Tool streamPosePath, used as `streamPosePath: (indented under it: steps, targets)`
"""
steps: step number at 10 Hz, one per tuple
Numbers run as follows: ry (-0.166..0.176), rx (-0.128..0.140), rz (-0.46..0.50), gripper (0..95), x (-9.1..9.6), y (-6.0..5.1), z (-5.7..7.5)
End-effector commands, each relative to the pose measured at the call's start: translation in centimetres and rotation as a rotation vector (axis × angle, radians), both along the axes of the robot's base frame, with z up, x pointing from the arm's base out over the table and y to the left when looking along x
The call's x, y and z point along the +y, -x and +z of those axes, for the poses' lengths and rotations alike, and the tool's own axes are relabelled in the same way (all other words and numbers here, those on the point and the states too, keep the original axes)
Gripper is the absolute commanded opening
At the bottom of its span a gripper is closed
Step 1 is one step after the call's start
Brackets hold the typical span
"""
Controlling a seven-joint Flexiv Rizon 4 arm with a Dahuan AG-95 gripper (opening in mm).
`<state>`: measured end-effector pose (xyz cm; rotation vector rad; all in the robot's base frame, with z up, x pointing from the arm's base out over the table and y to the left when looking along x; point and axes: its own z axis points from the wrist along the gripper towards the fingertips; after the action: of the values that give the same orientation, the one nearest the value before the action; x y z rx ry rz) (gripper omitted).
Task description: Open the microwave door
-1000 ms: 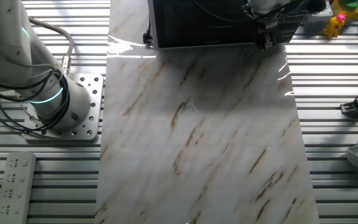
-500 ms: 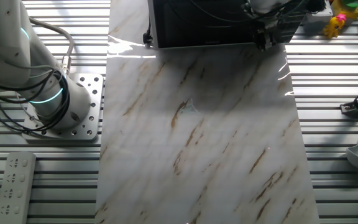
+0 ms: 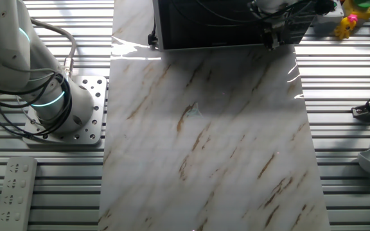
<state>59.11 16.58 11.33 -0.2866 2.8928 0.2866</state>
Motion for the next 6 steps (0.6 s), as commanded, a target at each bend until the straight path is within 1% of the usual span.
streamPosePath:
  steps: [1,5,6]
  targets:
    - [-0.007,-0.021,-0.010,19.0,0.07,0.08,0.20]
    - [-0.012,-0.062,-0.019,19.0,0.10,-0.05,0.39]
    - [-0.016,-0.076,-0.023,19.0,0.10,-0.10,0.43]
